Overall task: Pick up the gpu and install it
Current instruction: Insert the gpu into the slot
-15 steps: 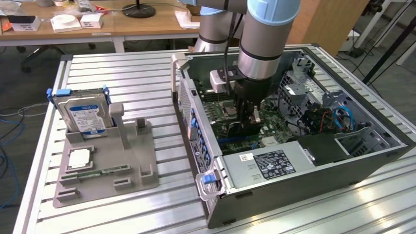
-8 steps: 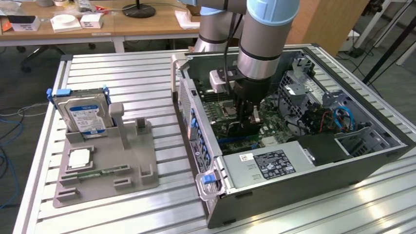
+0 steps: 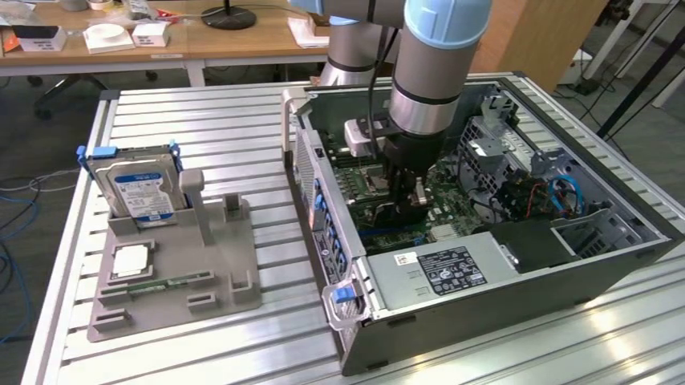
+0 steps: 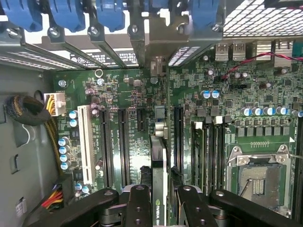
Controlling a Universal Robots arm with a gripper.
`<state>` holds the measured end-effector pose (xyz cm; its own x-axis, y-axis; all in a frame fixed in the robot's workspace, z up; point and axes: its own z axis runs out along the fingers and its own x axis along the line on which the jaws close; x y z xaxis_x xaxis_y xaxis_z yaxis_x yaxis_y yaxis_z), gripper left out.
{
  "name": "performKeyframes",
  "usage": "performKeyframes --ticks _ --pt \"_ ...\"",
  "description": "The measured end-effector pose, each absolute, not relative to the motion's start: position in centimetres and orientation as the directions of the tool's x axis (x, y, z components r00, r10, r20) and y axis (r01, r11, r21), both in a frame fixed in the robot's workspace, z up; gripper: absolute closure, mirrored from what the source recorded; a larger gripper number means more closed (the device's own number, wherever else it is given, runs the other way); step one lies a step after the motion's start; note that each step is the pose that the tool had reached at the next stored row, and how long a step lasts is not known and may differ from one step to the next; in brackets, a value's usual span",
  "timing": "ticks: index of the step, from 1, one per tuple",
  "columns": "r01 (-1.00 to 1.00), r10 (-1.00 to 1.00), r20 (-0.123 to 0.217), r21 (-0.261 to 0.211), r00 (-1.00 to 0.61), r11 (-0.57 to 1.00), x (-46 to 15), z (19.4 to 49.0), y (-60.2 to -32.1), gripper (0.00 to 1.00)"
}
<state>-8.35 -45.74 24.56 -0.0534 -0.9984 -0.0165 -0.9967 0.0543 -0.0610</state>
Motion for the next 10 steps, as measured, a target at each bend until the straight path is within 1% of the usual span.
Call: performKeyframes --ticks 10 --pt "-0.997 -0.998 -0.017 -0.061 -0.053 0.054 -8.35 24.48 -45.73 0.74"
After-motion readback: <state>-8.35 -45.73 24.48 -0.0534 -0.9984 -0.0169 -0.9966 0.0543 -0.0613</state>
